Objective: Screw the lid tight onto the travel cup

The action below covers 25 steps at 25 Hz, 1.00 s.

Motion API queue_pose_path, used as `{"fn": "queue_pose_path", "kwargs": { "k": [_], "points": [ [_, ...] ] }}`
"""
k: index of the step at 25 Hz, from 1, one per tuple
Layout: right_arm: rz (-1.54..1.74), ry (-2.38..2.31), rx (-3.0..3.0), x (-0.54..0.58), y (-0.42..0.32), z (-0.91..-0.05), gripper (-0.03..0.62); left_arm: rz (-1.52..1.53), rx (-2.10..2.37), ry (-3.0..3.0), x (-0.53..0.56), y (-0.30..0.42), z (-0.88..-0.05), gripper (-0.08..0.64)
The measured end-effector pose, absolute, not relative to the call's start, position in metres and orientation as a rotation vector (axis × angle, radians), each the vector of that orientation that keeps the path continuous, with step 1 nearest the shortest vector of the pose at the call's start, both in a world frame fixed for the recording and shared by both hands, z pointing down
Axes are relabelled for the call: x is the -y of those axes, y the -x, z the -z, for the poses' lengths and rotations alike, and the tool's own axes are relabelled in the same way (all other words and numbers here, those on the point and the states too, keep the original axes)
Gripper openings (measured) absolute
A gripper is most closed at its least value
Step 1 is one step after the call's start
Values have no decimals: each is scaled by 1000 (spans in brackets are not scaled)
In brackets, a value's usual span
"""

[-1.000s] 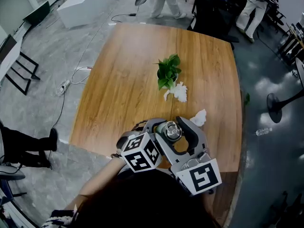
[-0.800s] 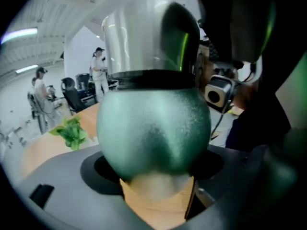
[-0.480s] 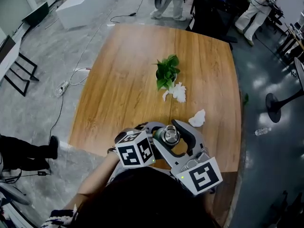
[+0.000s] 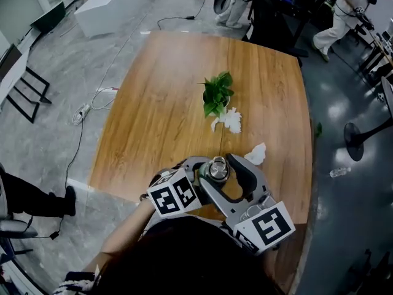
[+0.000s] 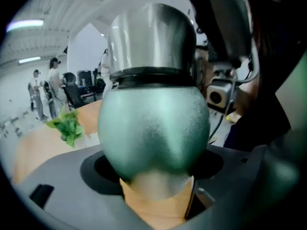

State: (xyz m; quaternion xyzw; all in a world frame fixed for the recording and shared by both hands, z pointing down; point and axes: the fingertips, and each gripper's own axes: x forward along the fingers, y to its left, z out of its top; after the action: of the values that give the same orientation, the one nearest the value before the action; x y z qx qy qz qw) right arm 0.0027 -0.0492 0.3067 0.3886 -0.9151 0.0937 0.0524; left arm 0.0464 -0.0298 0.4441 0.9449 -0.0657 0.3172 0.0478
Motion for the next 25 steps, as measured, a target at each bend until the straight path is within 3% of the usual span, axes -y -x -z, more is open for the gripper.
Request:
{"fn": "queue_pose_path", "kwargs": {
  "k": [5, 14, 21, 25],
  "points": [
    [-272, -1035, 2863, 41, 3, -303, 278, -783, -266, -2829, -11, -57, -427, 400],
    [-239, -1275, 2702, 57, -11, -316, 278, -1122, 268, -2821, 36, -45, -451, 400],
    [-426, -960, 2895, 38, -5, -305, 279, -761, -157, -2770, 1, -56, -422, 400],
    [-436, -1117, 2851, 52, -15, -307, 278, -784, -18, -2731, 12, -59, -425, 400]
  ]
}}
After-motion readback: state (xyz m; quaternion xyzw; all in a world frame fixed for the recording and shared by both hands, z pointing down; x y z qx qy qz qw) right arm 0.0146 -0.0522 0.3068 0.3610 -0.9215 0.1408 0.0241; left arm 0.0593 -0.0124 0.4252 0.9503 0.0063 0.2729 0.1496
